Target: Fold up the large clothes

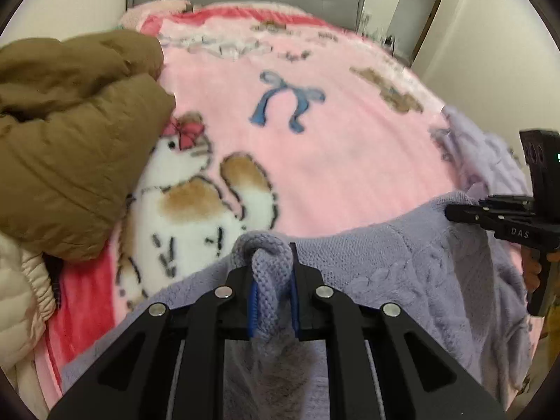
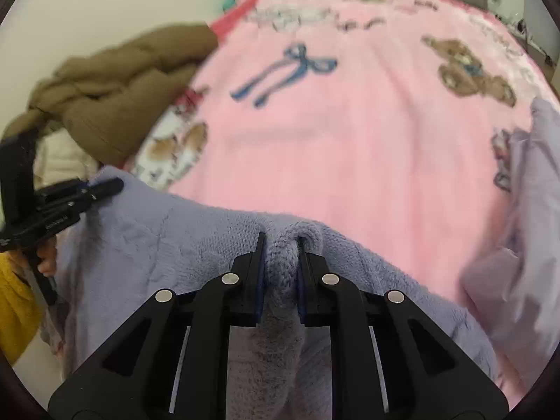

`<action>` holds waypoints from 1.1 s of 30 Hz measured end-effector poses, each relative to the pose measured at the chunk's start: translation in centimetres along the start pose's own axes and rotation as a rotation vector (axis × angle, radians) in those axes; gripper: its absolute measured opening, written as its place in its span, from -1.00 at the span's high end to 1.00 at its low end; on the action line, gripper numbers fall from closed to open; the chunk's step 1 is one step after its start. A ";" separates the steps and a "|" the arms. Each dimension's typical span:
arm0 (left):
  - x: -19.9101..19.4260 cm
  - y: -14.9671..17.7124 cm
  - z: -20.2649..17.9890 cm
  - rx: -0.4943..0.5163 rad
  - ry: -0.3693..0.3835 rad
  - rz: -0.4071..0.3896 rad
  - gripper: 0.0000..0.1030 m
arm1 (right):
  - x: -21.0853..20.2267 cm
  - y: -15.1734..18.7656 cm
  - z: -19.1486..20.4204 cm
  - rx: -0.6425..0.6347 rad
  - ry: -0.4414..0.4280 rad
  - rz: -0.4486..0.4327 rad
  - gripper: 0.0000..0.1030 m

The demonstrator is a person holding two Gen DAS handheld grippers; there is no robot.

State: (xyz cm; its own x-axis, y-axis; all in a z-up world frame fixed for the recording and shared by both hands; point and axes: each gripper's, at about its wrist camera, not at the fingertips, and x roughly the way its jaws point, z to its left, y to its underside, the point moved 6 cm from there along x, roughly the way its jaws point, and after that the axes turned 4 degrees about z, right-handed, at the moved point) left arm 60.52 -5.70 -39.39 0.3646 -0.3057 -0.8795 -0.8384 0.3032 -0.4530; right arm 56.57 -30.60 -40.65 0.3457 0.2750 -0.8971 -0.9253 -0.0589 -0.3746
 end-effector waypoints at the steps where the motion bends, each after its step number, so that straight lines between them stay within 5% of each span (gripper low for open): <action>1: 0.7 0.1 0.2 -0.005 -0.003 0.012 0.74 | 1.0 0.0 -0.3 0.003 0.009 0.021 0.74; 4: 2.9 1.5 0.9 -0.017 -0.014 0.057 0.73 | 3.4 1.1 -1.3 0.040 0.035 0.076 0.74; 9: 3.6 2.0 0.8 0.002 -0.018 0.048 0.72 | 3.6 2.3 -1.7 0.106 0.025 0.044 0.67; 11: 3.2 1.9 0.6 0.016 -0.018 0.048 0.67 | 2.8 2.3 -1.6 0.109 0.035 0.030 0.28; 12: 2.7 1.9 0.4 0.036 -0.025 0.040 0.66 | 2.1 2.5 -1.6 0.112 0.060 0.023 -0.13; 13: 2.1 1.8 0.2 0.043 -0.025 0.028 0.59 | 1.6 2.4 -1.6 0.109 0.055 0.011 -0.15; 15: 0.8 1.8 0.2 0.033 -0.023 -0.005 0.34 | -0.7 2.8 -1.3 0.104 0.052 -0.049 -0.14; 17: -0.9 1.8 0.6 0.007 -0.056 -0.072 -0.71 | -3.0 3.3 -0.6 0.074 0.091 -0.133 -0.14; 19: -3.7 2.2 1.1 -0.025 -0.090 -0.218 -0.72 | -4.9 4.2 0.7 0.028 0.102 -0.190 -0.15; 20: -4.5 2.7 1.1 -0.031 -0.104 -0.227 -0.72 | -5.5 4.7 1.4 0.007 0.102 -0.205 -0.15; 27: -7.0 8.4 -2.6 0.027 -0.064 -0.225 -0.72 | -5.3 11.0 7.8 -0.164 0.133 -0.198 -0.15; 33: -5.1 12.0 -6.5 0.143 -0.068 -0.175 -0.72 | -2.2 13.6 8.5 -0.159 0.173 -0.121 -0.17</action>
State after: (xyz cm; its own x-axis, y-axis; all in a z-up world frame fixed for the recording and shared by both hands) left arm 45.95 -6.37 -39.44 0.5297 -0.3047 -0.7916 -0.6958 0.3776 -0.6110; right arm 41.92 -23.86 -41.81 0.4869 0.1221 -0.8649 -0.8439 -0.1897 -0.5019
